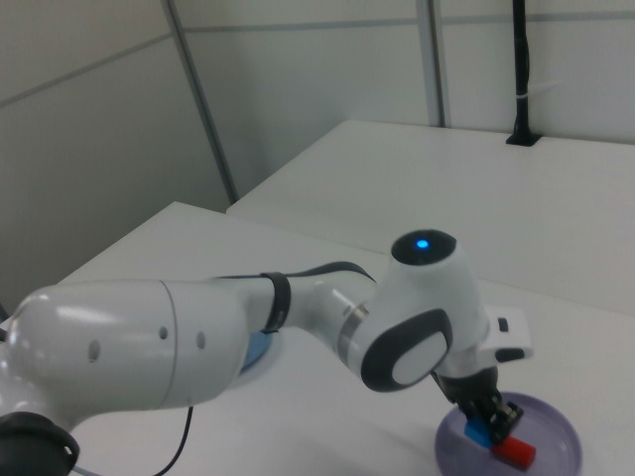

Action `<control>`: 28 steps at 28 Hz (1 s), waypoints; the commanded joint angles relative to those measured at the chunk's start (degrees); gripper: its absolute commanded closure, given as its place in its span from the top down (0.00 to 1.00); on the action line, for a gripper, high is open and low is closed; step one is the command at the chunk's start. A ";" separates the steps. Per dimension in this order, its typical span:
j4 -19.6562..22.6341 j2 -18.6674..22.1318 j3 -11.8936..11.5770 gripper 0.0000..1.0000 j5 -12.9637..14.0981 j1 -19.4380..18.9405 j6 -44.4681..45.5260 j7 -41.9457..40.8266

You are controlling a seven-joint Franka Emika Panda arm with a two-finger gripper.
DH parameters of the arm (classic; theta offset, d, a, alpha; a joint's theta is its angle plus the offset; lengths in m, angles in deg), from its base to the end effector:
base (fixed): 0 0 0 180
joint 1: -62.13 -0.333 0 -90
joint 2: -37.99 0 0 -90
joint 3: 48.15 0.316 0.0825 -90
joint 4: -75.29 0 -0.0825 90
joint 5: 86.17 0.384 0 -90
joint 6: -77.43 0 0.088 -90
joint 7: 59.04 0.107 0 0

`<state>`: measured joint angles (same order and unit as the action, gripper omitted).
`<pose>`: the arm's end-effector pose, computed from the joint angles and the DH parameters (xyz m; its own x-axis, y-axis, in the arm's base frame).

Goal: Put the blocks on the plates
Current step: 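Carry the blue block onto the lavender plate beside the red block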

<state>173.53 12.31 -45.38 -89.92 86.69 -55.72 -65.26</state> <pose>0.6297 -0.2568 0.3450 0.9610 -0.2284 0.1560 -0.2387 -0.9698 0.0506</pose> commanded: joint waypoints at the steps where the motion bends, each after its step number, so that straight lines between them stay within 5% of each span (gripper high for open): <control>1: -1.38 -1.21 0.13 0.00 -0.90 0.66 0.44 -1.78; 4: -1.38 -1.21 0.13 0.09 -0.82 0.75 0.44 -1.78; 7: -1.38 -1.29 0.13 0.31 -0.82 0.75 0.44 -1.70; 10: -1.29 -1.38 0.13 0.82 -0.73 0.66 0.44 -1.26; 14: -0.94 -1.38 0.13 1.00 -0.47 0.49 0.61 -1.08; 25: -1.03 0.02 0.83 1.00 -0.03 -0.65 2.19 -0.03; 28: -1.11 1.43 0.92 1.00 -0.37 -4.95 4.48 4.53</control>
<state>172.95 11.45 -44.54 -89.93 86.29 -55.39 -65.49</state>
